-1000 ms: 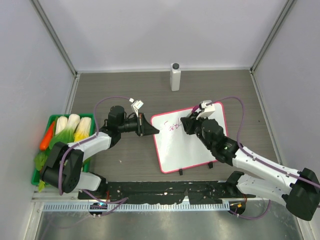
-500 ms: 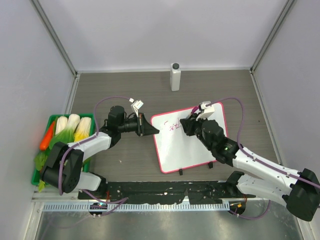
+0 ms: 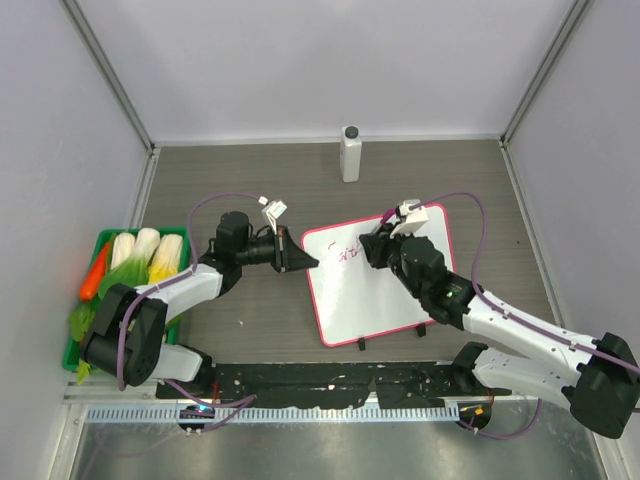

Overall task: Write a sentence on the whiteboard
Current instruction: Write with the whiteboard marker on the whiteboard.

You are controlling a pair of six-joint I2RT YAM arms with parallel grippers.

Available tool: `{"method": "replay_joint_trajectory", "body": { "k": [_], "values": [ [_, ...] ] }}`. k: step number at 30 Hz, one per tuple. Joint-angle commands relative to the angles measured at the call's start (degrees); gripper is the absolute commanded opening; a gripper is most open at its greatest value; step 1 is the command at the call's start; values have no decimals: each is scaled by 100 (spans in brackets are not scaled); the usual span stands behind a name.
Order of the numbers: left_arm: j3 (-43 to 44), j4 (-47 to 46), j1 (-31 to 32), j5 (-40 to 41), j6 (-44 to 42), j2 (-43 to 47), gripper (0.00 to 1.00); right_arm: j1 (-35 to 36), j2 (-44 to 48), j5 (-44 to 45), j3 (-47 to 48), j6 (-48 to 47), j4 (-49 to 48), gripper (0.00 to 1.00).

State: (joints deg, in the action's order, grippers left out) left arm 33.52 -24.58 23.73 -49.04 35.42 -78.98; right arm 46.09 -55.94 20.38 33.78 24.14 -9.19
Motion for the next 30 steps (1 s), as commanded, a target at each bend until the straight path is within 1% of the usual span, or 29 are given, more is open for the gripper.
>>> {"method": "replay_joint_trajectory", "body": {
  "k": [1, 13, 30],
  "values": [
    [-47, 357, 159, 421, -976, -65, 0, -38, -127, 580, 225, -243, 75, 1],
    [-56, 366, 176, 421, -976, -56, 0, -38, -75, 897, 278, -235, 216, 1],
    [-56, 375, 167, 430, -976, -47, 0, -38, 154, 493, -91, -120, 497, 1]
  ]
}}
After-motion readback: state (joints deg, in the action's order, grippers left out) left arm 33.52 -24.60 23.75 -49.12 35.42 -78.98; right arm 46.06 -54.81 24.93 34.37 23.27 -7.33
